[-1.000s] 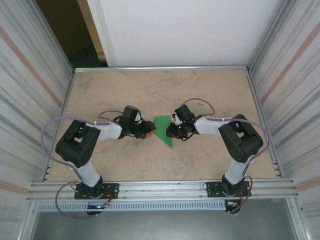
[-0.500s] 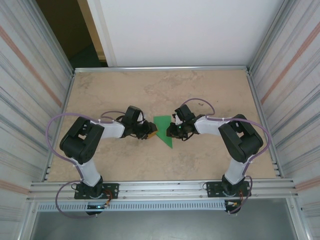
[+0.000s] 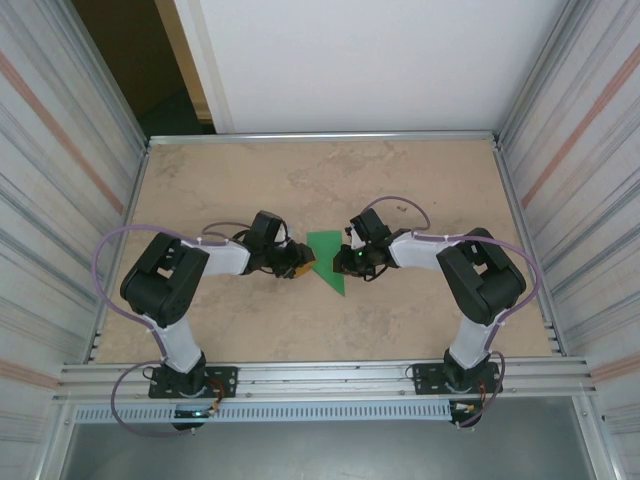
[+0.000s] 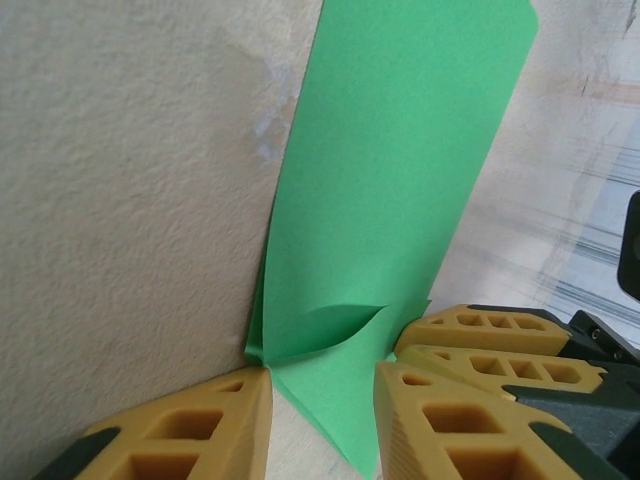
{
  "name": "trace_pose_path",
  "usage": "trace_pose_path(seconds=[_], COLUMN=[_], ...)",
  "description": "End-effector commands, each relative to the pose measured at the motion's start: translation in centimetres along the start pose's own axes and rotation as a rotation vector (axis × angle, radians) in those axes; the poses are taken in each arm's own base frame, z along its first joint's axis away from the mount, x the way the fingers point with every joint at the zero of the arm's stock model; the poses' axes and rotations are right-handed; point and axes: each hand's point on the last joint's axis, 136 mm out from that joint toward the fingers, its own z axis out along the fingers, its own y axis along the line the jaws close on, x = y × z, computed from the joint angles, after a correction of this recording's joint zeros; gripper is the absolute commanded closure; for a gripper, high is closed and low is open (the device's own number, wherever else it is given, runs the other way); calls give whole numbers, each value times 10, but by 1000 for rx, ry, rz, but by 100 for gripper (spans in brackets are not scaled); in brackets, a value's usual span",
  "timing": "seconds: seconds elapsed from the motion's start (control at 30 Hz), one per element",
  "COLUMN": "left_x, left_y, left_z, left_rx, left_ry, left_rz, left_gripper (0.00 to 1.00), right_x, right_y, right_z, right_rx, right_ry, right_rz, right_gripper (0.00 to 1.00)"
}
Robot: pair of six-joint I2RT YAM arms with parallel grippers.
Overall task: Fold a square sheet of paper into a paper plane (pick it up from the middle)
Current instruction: Fourth fold the wing at the center of the table.
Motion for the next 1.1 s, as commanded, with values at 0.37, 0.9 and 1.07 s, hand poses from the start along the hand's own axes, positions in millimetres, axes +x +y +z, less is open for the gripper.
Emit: trace_pose_path(seconds=[0.37,0.9,1.07], left_x=[-2,-10,-12], left_y=[-27,-27,-28], left_z=[-3,5,5], left_rx=[126,155,162], left_ry=[20,46,47], left_rz=[57,72,77], left_gripper=[68,75,79], right_x=[9,2,-4], right_y=[-19,-11,0], right_z=[7,-3,-14], right_rx=[47,4,-34], right_ry=[30,5,-24], right_rz=[30,16,0], right_gripper=[81,77,73])
